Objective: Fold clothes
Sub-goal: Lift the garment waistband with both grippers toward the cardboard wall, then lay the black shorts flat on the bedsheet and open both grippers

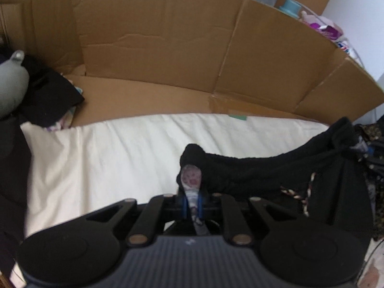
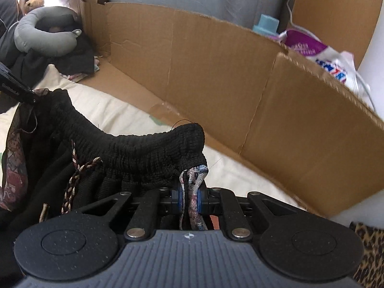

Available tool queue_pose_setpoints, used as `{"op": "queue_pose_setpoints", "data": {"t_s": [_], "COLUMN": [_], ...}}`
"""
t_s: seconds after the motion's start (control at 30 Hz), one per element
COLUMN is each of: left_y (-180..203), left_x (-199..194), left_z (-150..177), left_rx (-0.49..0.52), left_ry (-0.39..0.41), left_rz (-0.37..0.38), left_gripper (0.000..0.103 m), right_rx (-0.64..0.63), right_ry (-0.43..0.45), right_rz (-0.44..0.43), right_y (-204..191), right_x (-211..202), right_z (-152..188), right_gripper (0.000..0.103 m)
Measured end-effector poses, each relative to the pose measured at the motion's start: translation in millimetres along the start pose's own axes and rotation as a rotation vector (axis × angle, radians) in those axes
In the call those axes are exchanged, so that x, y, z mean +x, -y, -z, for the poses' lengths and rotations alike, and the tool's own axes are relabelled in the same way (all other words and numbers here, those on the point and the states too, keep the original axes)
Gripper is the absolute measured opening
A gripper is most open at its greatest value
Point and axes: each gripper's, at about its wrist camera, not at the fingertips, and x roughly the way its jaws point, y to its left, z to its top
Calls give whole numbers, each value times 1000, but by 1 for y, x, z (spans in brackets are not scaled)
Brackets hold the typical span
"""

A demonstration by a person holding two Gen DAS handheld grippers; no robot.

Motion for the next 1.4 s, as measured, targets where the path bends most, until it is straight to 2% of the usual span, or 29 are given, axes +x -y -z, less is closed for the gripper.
{"op": "queue_pose_setpoints", "data": {"t_s": [0.4, 0.77, 1.0, 1.03, 1.07, 1.1, 1.17, 1.2, 1.27, 1.4], "left_y": [5, 4, -4, -7, -9, -12, -14, -15, -17, -26], "left_x": [22, 56, 88, 94, 98, 101, 102, 102, 101, 94], "left_z": [-28, -45, -46, -45, -44, -43, -43, -44, -44, -40], "left_rx": [54, 34, 7, -3, -17, -32, -59, -64, -69, -110], "left_ry": [5, -14, -58, -67, -67, -63, -57, -56, -53, -23], "left_rz": [-51, -101, -149, -153, -150, -146, -143, -145, -149, -125], "left_gripper": [9, 9, 9, 9, 10, 11, 15, 16, 28, 41], "right_rx": [13, -6, 65, 79, 93, 107, 136, 177, 227, 293], "right_ry": [8, -18, -67, -74, -81, -88, -101, -90, -67, -22], "right_rz": [62, 121, 107, 104, 101, 99, 93, 83, 51, 32], "right_y": [11, 24, 26, 27, 27, 28, 29, 31, 34, 41], "right_x": [29, 52, 82, 86, 91, 95, 103, 104, 103, 97], "right_z": [-21, -40, -20, -17, -13, -10, -3, 2, 13, 24], "right_gripper": [9, 8, 10, 13, 25, 28, 44, 45, 49, 52]}}
